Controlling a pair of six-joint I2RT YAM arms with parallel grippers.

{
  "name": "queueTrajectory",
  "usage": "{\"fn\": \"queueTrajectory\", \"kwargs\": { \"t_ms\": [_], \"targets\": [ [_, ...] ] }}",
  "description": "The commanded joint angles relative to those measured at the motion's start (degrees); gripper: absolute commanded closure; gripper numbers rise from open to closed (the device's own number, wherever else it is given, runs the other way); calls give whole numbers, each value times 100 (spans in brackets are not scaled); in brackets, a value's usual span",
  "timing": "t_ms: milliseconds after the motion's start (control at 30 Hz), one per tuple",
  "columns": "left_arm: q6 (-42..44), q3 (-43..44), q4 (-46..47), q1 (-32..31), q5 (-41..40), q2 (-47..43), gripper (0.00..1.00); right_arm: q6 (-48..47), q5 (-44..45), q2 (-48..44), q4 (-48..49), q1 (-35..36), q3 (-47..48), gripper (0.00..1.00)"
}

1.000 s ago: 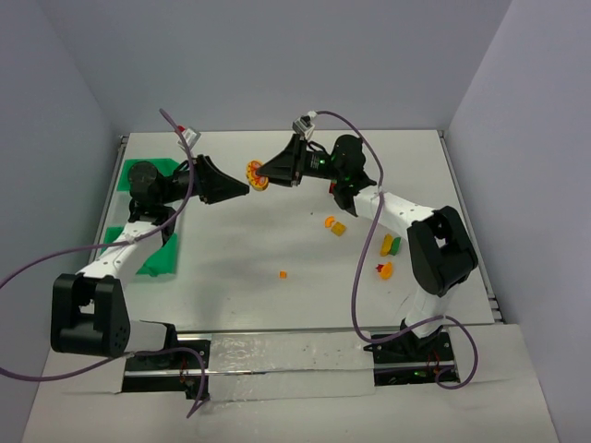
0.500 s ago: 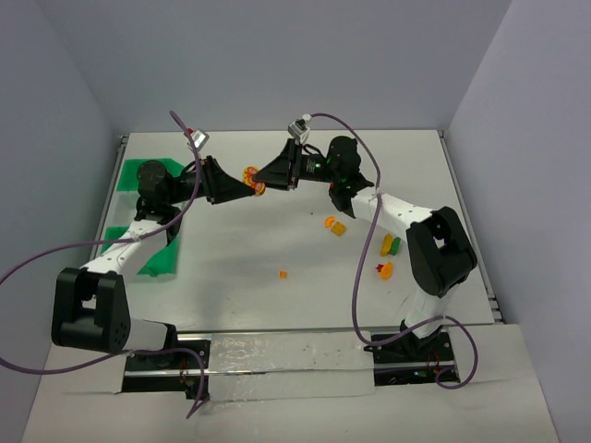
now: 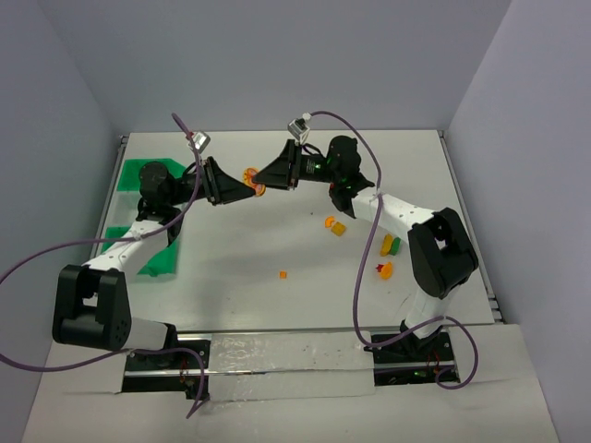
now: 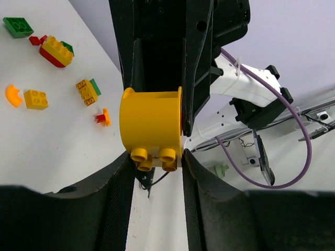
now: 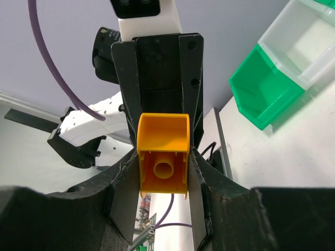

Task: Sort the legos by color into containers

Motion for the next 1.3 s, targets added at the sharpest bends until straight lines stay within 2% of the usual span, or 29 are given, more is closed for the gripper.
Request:
{"fn": "queueTrajectory", "kwargs": {
  "t_ms": [0, 33, 67, 167, 200, 267, 367, 433, 500, 600, 667, 867, 1267],
  "targets": [
    [661, -12, -101, -11, -100, -402, 100, -216, 17, -164, -515, 101, 160, 58],
    [839, -29, -298, 6, -99, -448, 100, -260, 32, -171, -696, 100, 195, 40],
    [1029, -32, -550, 23, -84, -499, 100, -319, 57, -187, -816, 100, 223, 31],
    [1916, -16, -1691, 177, -39, -701, 100, -558, 171, -229, -1127, 92, 312, 15],
    [2404, 33, -2354, 279, -24, -757, 100, -627, 223, -247, -1243, 78, 328, 7],
    [3108, 149, -3286, 528, -40, -827, 100, -751, 309, -277, -1467, 27, 353, 2],
    [4385, 473, -5002, 1008, -451, -843, 100, -1230, 515, -304, -2112, -69, 472, 0],
    [5441, 754, -5921, 1415, -1042, -753, 100, -1648, 698, -383, -2546, -143, 596, 0],
    [6148, 1176, -6810, 1683, -2340, -535, 100, -2343, 1076, -464, -3518, -226, 793, 0],
    [6800, 1759, -7425, 1902, -3981, -159, 100, -3300, 1633, -515, -4387, -294, 1062, 0],
    [7207, 1981, -7509, 2030, -4909, 69, 100, -3956, 2096, -582, -4969, -317, 1260, 0],
    [7596, 2433, -7441, 2206, -6105, 685, 100, -4979, 2827, -788, -5685, -386, 1282, 0],
    [7590, 2564, -7560, 2403, -6677, 1332, 98, -5845, 3866, -861, -6432, -768, 1175, 0]
  ]
}}
